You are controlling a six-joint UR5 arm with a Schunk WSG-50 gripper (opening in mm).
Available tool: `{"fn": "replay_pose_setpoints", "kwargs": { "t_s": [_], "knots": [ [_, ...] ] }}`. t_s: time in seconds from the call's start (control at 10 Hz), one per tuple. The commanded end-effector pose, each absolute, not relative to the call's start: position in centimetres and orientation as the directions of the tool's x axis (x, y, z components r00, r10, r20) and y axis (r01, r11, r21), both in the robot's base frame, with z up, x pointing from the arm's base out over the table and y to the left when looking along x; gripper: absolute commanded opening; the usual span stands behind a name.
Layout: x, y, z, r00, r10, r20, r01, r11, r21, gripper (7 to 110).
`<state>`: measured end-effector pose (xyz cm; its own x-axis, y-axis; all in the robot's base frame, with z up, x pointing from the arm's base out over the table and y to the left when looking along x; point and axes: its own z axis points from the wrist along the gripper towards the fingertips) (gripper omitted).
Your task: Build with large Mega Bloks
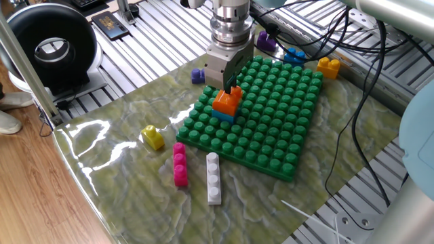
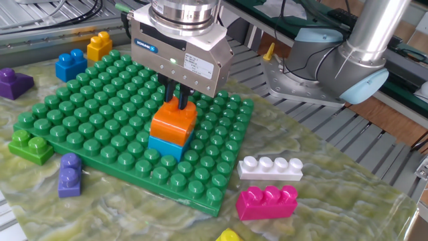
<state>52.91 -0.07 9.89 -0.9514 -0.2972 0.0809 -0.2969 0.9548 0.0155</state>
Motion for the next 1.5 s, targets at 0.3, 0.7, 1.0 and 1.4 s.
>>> {"fn": "replay_pose_setpoints", "kwargs": {
  "t_s": [0.3, 0.7, 1.0, 1.4],
  "knots": [
    [53.33, 0.22, 9.85, -0.952, -0.297, 0.077, -0.295, 0.955, 0.029, 22],
    [53.4, 0.41, 9.88, -0.952, -0.295, 0.078, -0.294, 0.955, 0.031, 22],
    [53.41, 0.3, 9.96, -0.952, -0.295, 0.078, -0.294, 0.955, 0.031, 22],
    [53.92, 0.48, 10.54, -0.95, -0.3, 0.086, -0.299, 0.954, 0.026, 22]
  ]
}}
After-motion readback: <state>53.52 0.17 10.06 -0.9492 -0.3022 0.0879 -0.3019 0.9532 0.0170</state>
